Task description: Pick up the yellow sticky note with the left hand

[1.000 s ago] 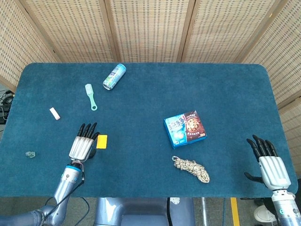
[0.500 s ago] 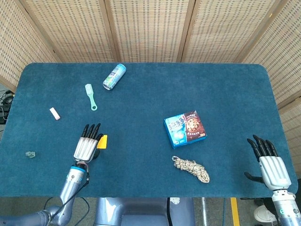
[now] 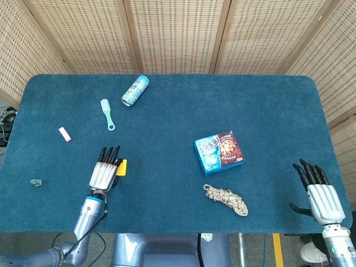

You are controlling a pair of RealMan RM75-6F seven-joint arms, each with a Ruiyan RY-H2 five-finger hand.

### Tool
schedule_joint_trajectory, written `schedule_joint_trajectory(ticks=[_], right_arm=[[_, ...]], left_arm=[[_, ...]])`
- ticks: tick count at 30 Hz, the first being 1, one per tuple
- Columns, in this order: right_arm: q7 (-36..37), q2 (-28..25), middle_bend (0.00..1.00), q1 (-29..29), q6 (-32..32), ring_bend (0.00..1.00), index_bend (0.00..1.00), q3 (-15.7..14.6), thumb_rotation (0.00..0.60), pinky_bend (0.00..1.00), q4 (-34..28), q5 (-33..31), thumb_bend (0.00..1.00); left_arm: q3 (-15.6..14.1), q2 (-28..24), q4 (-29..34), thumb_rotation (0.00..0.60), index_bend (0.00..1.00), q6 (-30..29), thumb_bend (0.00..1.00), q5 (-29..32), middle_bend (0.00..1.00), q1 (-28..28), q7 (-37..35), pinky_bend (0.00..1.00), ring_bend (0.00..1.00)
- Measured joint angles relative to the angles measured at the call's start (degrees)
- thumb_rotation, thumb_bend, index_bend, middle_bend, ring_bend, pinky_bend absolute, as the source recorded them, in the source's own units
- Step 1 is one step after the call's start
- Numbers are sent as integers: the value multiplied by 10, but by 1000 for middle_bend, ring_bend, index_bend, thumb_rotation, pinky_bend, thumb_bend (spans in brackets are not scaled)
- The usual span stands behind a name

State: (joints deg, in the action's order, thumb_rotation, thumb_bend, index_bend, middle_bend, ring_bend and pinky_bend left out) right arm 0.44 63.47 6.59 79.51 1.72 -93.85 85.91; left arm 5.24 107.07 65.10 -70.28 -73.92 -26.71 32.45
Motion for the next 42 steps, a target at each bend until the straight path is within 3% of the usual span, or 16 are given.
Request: schedule_joint_trajectory(ticks=[9,19,24,42], right_arm=[[2,-2,0,0,1,0,0,-1,600,0,-1,2,12],[3,-2,0,0,0,0,0,-1,600,0,-1,3,12],[3,-2,0,1,0,0,0,-2,600,0,-1,3,12],[6,-2,0,1,0,0,0,-2,600,0,0,5,12]], left_arm=[[8,22,-33,600,346,3,335,-4,0,-7,0,0,0],[7,23,-35,600,603,3,337,-10,0,-5,-12,0,0],[7,23,-36,600,616,5,337,-11,0,-4,-13,0,0],[14,24,-40,600,609,14,503,-7,0,-7,-11,0,0]])
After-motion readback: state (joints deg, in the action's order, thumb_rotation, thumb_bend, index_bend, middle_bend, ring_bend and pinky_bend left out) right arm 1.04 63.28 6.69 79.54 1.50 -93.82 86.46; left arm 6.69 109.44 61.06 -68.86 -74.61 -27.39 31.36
